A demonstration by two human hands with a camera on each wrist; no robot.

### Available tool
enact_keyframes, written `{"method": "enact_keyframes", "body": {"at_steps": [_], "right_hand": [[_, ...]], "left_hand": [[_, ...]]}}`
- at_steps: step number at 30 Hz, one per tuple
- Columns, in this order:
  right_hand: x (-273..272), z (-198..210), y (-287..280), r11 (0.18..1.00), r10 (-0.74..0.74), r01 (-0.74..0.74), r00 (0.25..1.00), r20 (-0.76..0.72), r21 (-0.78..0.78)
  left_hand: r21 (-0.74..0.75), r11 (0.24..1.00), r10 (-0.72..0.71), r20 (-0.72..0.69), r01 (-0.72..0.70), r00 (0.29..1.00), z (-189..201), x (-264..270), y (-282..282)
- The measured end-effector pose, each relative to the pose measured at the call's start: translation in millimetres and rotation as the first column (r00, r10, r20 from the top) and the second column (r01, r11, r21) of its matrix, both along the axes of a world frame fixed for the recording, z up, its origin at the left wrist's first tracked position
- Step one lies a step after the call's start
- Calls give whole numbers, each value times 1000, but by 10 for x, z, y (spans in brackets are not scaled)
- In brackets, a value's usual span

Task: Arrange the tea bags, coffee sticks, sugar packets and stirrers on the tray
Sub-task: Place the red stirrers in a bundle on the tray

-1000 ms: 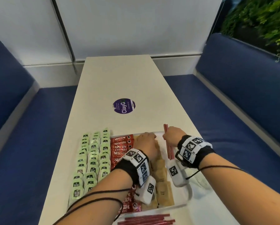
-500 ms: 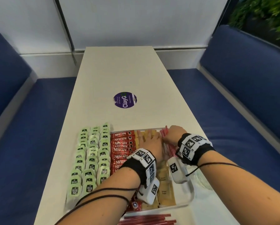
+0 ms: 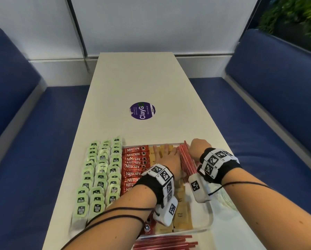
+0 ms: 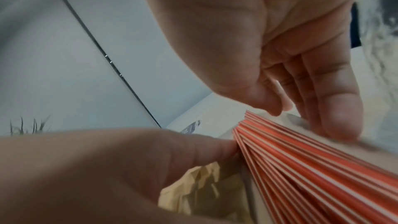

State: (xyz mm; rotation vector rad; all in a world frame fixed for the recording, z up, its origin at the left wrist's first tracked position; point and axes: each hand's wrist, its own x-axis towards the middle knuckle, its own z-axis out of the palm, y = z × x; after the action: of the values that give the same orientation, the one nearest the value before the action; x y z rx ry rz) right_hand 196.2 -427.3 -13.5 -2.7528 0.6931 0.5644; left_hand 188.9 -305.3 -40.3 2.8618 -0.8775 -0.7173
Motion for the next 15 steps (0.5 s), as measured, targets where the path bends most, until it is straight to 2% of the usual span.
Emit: {"method": "enact_keyframes", "body": {"at_steps": [2,4,8,12,15], "right_hand": [[-32,-29,51,998,-16,13,999,51,57],[-72,-67,92,995,31,-40,995,98,92],[-196,-82,174,982,187,-188,982,38,1],[-359,-83,171,971,237,-234,970,51,-53],[-422,-124,120,975,222,-222,973,61,-13]], "left_hand": [[17,1000,-2,-22,3,1000,34,-16,57],[34,999,-2,-25,3,1000,53,-34,108],[36,999,16,-12,-16,1000,70,-61,165],[18,999,-34,-22,34,999,95,-129,161],[48,997,-58,-50,61,997,93,-208,147]]}}
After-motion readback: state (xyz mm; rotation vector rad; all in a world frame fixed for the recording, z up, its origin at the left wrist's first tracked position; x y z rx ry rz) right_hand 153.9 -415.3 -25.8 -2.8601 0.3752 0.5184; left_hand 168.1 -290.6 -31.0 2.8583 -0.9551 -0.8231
